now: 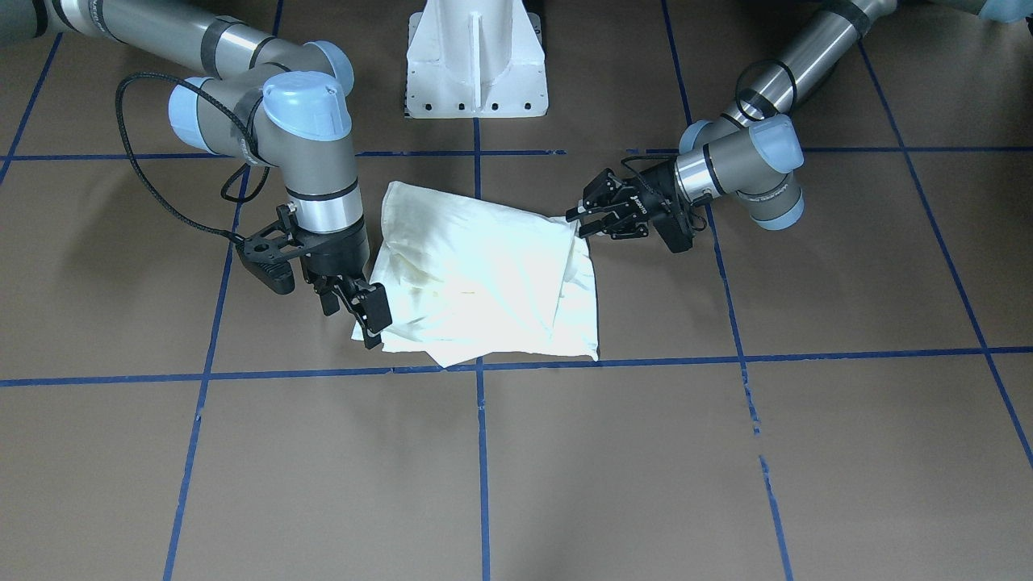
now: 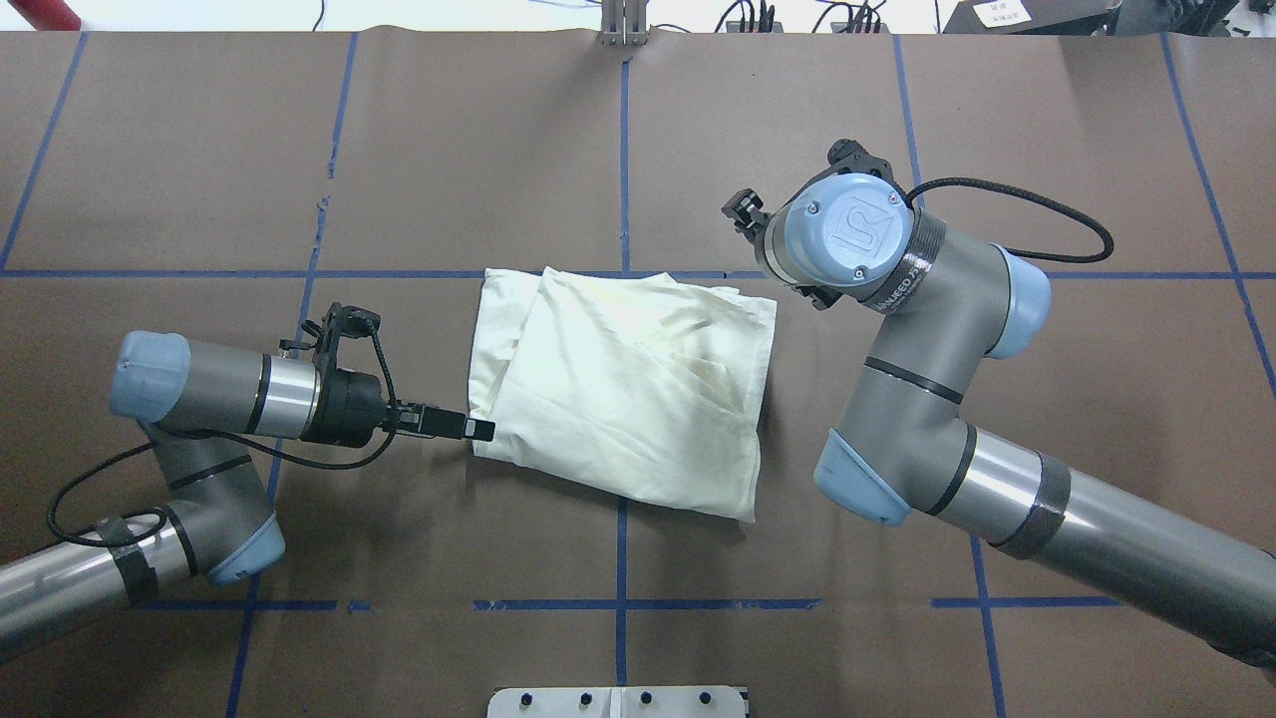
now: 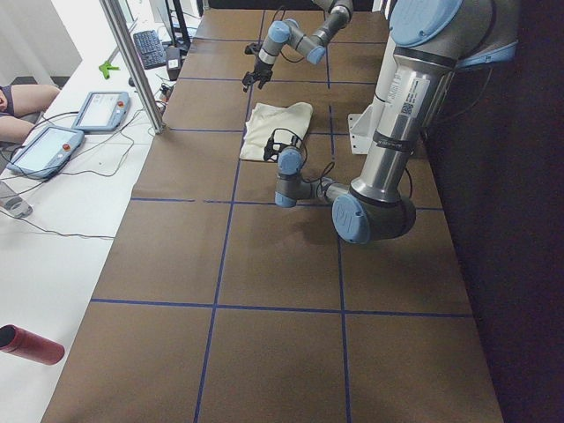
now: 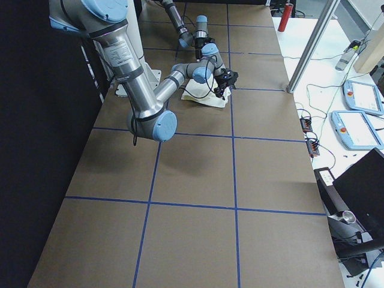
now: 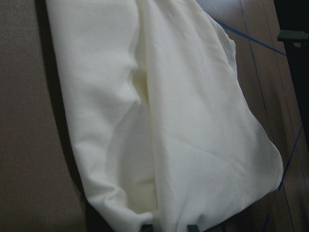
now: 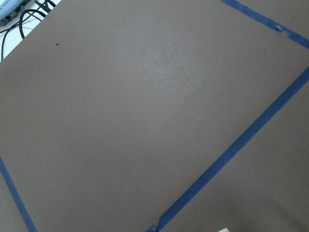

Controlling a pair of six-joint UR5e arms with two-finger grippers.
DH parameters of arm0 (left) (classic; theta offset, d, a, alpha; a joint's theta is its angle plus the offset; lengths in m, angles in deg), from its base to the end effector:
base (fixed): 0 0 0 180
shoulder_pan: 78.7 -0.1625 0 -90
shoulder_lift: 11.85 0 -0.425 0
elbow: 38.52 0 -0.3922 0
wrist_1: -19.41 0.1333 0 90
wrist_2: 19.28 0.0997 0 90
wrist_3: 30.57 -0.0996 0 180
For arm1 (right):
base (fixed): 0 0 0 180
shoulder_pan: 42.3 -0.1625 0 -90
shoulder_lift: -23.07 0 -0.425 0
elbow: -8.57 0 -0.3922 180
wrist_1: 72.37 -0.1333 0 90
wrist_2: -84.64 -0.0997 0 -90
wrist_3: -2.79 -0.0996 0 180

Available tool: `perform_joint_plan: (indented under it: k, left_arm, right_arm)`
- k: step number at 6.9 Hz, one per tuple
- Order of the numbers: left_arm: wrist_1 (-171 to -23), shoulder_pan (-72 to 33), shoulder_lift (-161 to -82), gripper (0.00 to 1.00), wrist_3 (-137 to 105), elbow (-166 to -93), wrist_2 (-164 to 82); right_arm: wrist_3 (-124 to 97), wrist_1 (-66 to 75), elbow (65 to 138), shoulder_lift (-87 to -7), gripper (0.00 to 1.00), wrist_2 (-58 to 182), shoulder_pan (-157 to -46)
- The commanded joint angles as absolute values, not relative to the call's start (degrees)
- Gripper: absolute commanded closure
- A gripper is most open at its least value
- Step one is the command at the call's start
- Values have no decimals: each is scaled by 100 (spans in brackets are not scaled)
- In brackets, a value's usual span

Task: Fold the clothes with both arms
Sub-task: 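Release the shirt and draw the left gripper back from its side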

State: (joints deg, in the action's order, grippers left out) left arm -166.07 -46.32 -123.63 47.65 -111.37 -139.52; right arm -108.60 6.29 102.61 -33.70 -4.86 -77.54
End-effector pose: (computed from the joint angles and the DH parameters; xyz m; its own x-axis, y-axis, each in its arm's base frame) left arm 0.4755 -0.4000 0.4122 -0.1362 0.2952 -0.9457 0.0733 0.9550 0.2875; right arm -0.4826 -0.5052 0.2716 0.2904 0.6517 0.7007 -0.7392 0.6178 -0.2682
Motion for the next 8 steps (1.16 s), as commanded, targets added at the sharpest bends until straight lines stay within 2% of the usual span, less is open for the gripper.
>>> perform_joint_plan:
  k: [1, 4, 6, 8]
  left_arm:
    - [-16604, -4321, -12382, 0, 4634, -11190, -14160]
    - [-16543, -4372, -12627, 0, 5325, -11348, -14119]
    - [-15775, -4756, -12654, 0, 5600, -11917, -13514]
    - [-15357, -5092, -12576, 0, 5592, -12105, -13187]
  right_arm:
    - [-10866, 629, 10270, -3370, 0, -509, -7754]
    - [-10875, 629, 10270, -3379, 0, -500, -7754]
    - [-10875, 620, 10270, -3388, 0, -492, -7763]
    - [-10892, 620, 10270, -3397, 0, -492, -7763]
